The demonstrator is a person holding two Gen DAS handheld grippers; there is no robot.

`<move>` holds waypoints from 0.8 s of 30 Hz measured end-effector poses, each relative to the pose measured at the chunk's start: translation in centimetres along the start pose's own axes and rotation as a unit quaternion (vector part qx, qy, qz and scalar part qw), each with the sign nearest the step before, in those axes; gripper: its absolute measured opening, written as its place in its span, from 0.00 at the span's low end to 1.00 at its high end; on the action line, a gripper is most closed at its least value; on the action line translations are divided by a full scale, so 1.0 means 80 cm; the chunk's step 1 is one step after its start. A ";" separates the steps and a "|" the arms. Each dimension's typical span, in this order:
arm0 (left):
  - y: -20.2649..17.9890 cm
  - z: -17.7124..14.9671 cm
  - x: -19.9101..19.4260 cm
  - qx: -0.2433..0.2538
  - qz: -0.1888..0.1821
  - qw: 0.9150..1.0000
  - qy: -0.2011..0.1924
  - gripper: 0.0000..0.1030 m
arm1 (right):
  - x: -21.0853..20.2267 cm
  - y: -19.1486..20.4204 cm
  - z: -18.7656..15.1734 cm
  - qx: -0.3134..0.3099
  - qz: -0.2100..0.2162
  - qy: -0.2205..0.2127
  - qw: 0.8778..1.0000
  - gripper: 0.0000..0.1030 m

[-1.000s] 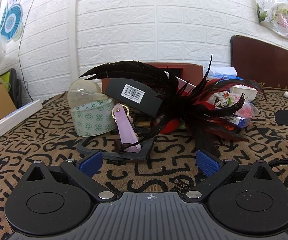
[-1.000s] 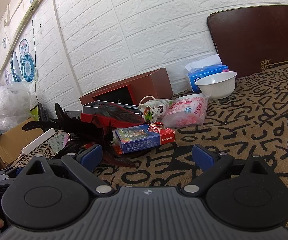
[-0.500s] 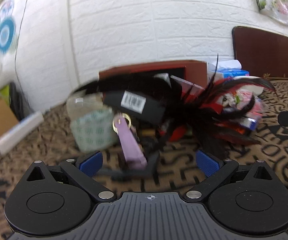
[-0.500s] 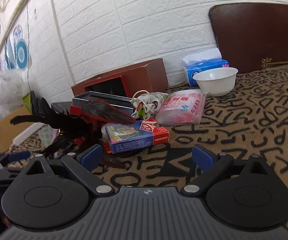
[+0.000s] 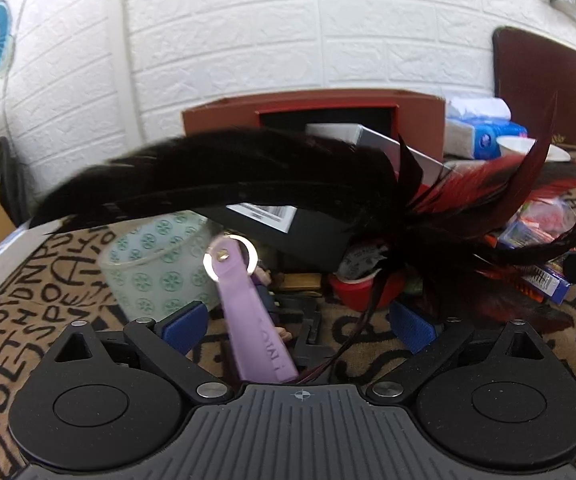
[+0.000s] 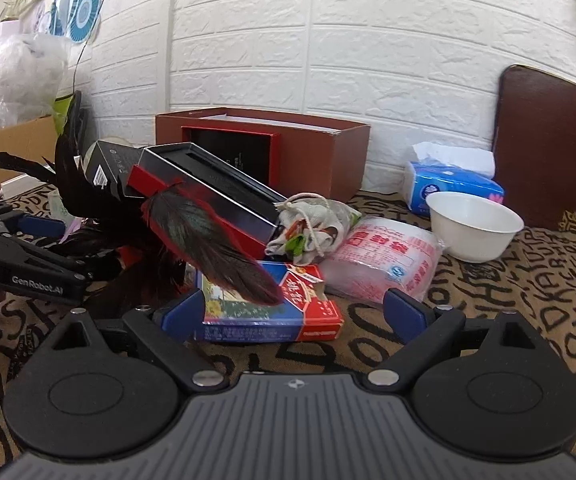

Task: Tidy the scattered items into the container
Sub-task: 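Move the right gripper toward the remaining tiger-print card box on the table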

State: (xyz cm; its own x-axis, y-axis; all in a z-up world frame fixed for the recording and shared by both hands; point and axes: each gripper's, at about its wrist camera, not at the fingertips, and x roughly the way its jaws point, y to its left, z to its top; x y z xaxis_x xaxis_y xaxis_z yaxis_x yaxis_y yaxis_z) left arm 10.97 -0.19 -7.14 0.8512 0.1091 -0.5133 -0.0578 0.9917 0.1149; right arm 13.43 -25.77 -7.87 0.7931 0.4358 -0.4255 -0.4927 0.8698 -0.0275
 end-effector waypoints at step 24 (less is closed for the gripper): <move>-0.002 -0.018 -0.044 0.004 -0.020 1.000 -0.009 0.99 | 0.004 -0.009 -0.002 0.017 0.154 0.071 0.985 0.97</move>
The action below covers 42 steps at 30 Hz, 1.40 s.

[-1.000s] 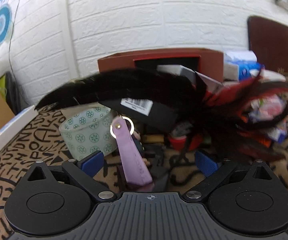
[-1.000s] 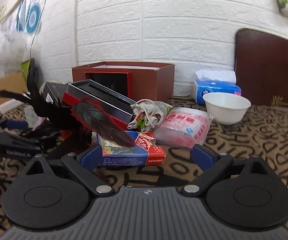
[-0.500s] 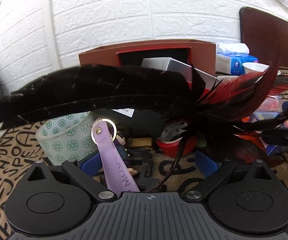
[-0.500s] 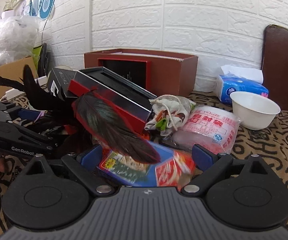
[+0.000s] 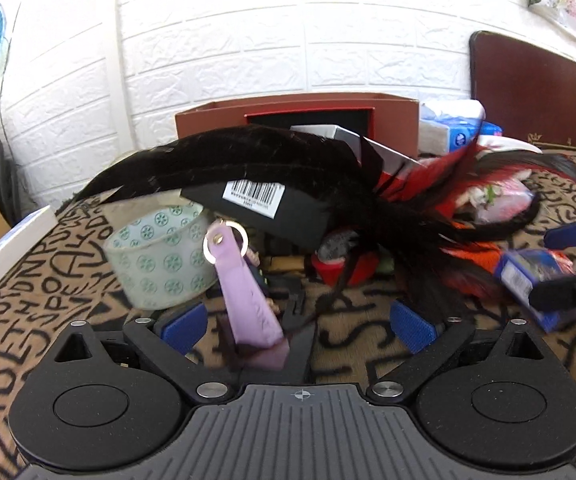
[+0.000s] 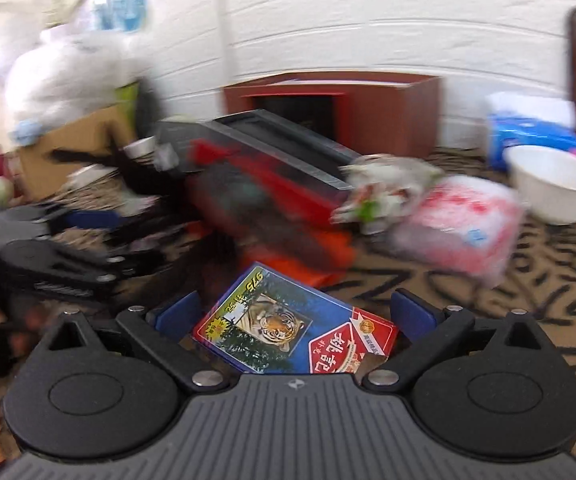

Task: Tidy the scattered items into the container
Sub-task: 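Move the right gripper toward the remaining tiger-print card box on the table, then close the right gripper on the tiger-print card box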

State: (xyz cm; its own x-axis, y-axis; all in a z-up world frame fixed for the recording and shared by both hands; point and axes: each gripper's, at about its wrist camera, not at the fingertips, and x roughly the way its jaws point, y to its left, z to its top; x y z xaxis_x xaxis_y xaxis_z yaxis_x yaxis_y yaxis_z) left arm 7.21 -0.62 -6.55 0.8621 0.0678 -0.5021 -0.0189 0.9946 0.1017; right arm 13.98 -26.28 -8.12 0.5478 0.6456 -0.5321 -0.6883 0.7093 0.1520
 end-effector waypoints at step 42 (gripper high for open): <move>-0.079 -0.012 -0.039 0.163 -0.252 0.954 -0.018 0.96 | -0.065 -0.009 -0.042 -0.203 0.084 0.040 0.975 0.84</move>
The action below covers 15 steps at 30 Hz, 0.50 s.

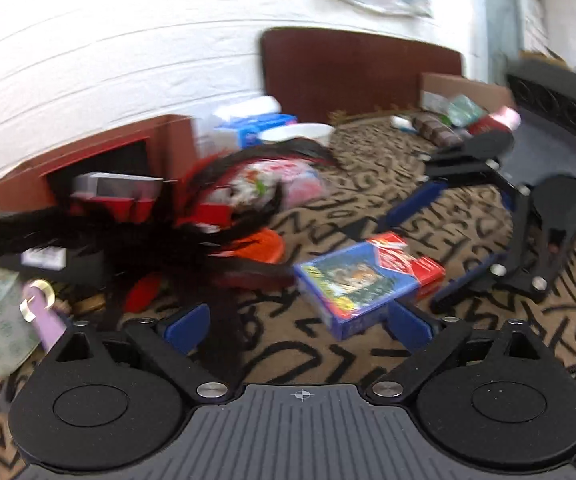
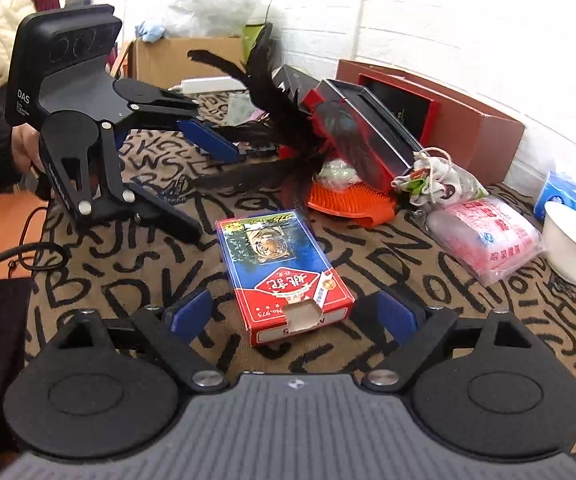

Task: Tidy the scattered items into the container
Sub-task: 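Close the right gripper on the tiger-print card box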

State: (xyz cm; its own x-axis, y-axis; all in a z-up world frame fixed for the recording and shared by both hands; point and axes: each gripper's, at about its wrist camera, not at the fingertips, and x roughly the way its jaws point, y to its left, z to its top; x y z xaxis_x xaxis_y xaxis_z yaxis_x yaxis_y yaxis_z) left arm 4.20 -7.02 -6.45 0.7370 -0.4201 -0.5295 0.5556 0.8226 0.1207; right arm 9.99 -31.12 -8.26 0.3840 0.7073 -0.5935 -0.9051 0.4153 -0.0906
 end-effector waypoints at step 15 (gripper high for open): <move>-0.016 0.014 0.044 0.090 -0.060 0.994 0.014 0.92 | 0.023 -0.023 0.004 -0.007 0.043 0.006 0.999 0.71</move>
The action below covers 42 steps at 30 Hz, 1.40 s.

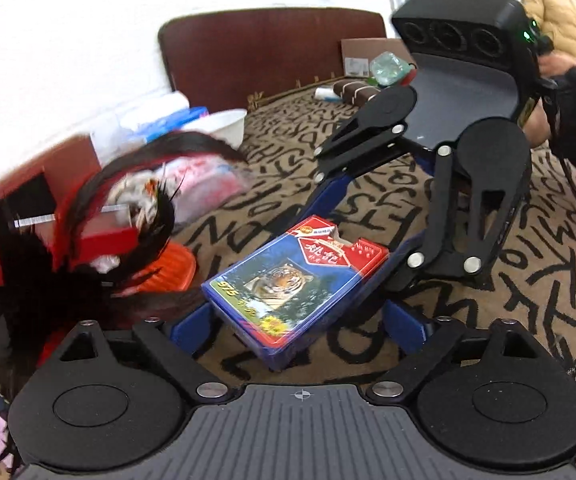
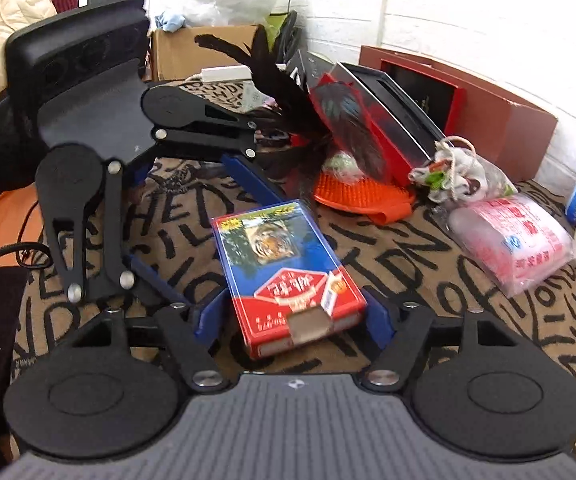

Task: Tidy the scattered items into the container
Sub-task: 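Close the right gripper on the tiger-print card box, then lift the card box with the right gripper toward the red-brown box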

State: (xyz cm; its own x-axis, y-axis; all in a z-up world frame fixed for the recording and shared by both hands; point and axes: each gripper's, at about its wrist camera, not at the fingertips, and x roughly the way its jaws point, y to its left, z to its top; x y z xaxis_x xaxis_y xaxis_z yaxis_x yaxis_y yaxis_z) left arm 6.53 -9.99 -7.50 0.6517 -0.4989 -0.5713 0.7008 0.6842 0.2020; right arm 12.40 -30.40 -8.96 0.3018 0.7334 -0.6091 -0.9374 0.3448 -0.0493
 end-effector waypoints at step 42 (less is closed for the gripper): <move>0.318 0.154 0.106 -0.010 0.197 0.980 0.008 0.86 | 0.136 -0.260 0.288 0.000 -0.120 -0.020 0.993 0.70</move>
State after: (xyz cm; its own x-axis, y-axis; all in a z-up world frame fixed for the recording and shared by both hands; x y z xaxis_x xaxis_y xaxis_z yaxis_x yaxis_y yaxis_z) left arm 33.44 -3.41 2.61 0.8654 -0.1858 -0.4654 0.3901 0.8327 0.3929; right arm 39.21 -16.06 3.70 0.5231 0.6530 -0.5477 -0.8378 0.5120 -0.1897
